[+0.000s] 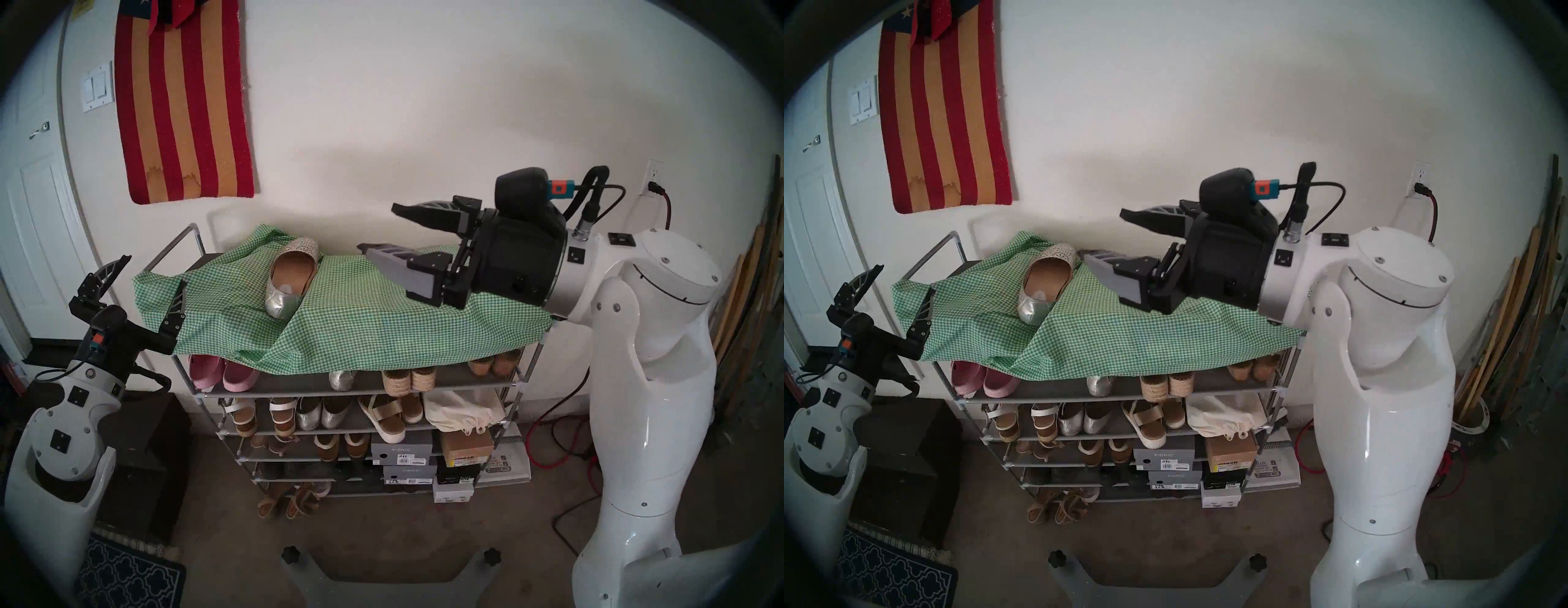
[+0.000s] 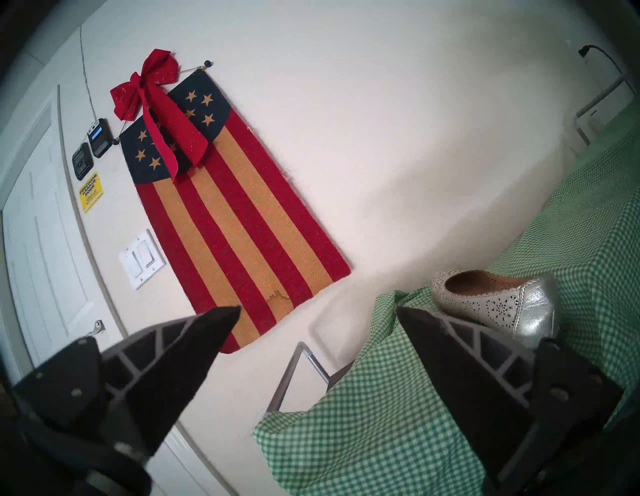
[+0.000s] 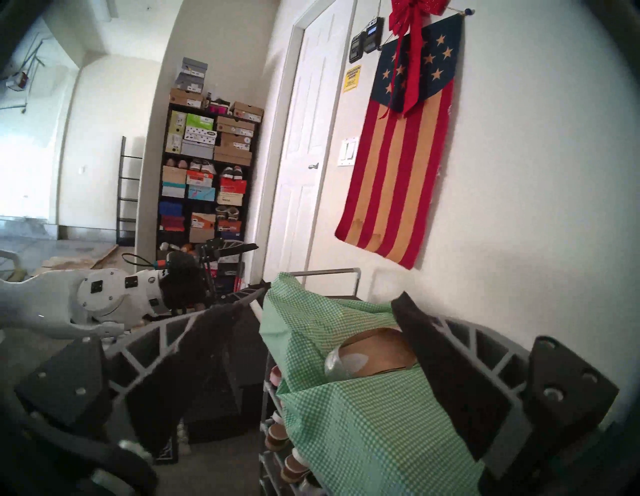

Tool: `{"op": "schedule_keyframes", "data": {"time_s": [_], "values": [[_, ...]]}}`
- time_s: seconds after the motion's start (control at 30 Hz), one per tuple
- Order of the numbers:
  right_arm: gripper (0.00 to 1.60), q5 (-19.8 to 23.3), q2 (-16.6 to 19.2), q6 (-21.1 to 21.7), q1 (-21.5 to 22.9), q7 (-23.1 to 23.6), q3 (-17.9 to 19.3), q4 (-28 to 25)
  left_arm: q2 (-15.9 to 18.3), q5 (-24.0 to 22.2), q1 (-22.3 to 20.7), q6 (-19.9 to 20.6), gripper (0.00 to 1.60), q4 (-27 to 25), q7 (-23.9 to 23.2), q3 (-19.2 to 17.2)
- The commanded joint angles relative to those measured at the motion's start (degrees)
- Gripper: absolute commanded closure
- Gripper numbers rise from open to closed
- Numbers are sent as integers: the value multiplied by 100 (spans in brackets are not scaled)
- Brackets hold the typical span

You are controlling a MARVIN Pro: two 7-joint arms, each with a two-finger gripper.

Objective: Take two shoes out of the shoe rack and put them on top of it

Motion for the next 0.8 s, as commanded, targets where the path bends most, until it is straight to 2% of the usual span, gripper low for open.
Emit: {"op": "schedule_keyframes", "data": {"time_s": [0.0,0.13,0.23,0.3,0.33,0.4,0.5,0.77], "values": [[0,184,262,96,-657,445,-786,-211,-47,21,39,12,0,-62,26,5],[0,209,461,61,-1009,401,-970,-345,-61,41,38,27,0,-72,34,8],[0,292,705,119,-1038,410,-1265,-312,-71,56,36,38,0,-78,39,10],[0,318,813,18,-1319,378,-1378,-373,-80,67,35,47,0,-84,41,11],[0,352,943,18,-1326,393,-1588,-318,-84,73,34,53,0,-86,42,12],[0,367,1051,-90,-1473,377,-1732,-345,-92,80,33,60,0,-91,43,12],[0,371,1157,-180,-1487,396,-1907,-307,-98,86,32,64,0,-95,43,12],[0,303,1459,-479,-1317,630,-2706,24,-118,96,28,72,0,-104,34,10]]}}
